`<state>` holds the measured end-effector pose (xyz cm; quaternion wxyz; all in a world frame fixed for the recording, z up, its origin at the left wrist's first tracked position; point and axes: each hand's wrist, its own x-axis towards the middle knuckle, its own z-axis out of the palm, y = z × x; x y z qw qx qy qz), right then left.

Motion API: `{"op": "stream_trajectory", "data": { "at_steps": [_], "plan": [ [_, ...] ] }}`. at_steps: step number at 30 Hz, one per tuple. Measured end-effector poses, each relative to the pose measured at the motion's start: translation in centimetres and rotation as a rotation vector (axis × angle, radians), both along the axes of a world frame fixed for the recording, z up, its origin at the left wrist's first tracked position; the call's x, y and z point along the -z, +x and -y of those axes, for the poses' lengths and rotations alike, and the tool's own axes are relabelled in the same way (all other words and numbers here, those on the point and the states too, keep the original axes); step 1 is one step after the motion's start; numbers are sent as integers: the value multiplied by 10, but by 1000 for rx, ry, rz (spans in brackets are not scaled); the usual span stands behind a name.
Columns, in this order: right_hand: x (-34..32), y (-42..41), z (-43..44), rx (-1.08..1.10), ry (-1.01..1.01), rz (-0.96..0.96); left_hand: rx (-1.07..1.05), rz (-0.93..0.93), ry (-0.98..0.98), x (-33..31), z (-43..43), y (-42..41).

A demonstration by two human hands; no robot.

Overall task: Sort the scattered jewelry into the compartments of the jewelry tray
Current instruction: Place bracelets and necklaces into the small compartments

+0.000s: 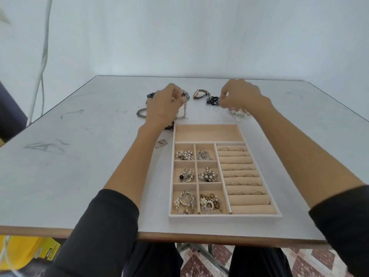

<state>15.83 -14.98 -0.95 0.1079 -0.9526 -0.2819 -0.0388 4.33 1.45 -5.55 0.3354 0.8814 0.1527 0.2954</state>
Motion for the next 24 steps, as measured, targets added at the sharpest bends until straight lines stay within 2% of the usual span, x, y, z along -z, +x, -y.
{"op": "stream_trajectory", "data": {
  "at_steps": [7,12,15,18,22,24],
  "plan": [
    [33,38,-35,5,-54,101,78,205,-226,-7,-1,0],
    [43,45,-43,12,-9,179,135,341,-440,-17,2,-2],
    [45,48,-43,19,98,172,175,377,-524,-23,4,-5],
    [40,50,-43,34,347,-66,185,401,-587,-27,5,-7],
    [26,42,-37,73,858,-582,198,427,-670,-30,6,-9],
    [22,35,-32,23,1015,-786,233,441,-726,-30,6,-9]
  ]
}}
